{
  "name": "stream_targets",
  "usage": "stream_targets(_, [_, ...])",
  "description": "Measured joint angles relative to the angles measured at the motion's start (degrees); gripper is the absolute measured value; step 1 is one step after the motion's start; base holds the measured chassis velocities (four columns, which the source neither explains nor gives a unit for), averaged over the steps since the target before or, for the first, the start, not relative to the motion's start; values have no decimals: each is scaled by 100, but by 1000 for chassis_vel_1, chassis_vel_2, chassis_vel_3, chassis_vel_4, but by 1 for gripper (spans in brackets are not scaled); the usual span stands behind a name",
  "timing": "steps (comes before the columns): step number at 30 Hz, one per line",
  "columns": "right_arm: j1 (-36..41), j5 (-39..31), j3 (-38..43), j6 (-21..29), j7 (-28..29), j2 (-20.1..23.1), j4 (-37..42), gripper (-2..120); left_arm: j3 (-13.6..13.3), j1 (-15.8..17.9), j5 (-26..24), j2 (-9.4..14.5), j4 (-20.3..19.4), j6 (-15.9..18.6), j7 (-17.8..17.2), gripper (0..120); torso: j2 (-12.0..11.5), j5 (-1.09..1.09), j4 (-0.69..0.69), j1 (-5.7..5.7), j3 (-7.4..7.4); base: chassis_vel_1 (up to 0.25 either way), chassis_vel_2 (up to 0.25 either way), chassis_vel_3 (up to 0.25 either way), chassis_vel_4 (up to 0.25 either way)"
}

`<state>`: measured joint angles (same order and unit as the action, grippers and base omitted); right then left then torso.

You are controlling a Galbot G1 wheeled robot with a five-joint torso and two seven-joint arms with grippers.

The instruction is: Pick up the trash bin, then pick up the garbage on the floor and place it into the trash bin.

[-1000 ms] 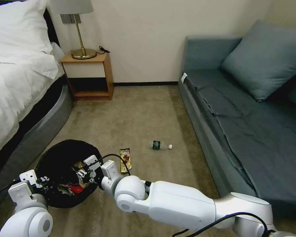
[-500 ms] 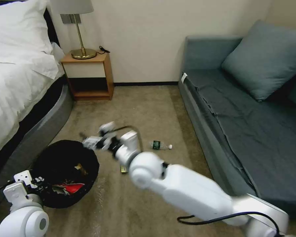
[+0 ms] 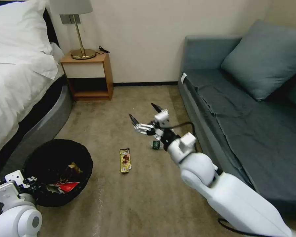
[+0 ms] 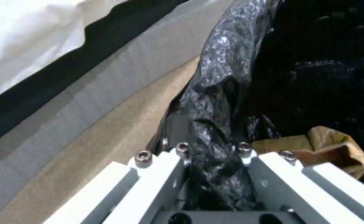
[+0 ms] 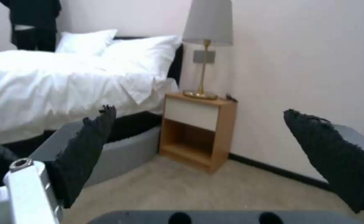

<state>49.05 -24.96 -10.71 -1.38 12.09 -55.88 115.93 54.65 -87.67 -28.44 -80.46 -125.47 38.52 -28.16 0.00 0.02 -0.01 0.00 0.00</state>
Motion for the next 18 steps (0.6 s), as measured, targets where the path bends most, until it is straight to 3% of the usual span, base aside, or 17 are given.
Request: stream_targets(18, [650, 290, 90, 22, 151, -66, 160, 100, -15, -18, 121, 4, 35, -9, -9, 3, 0, -2, 0, 0, 0, 0, 0, 0, 0])
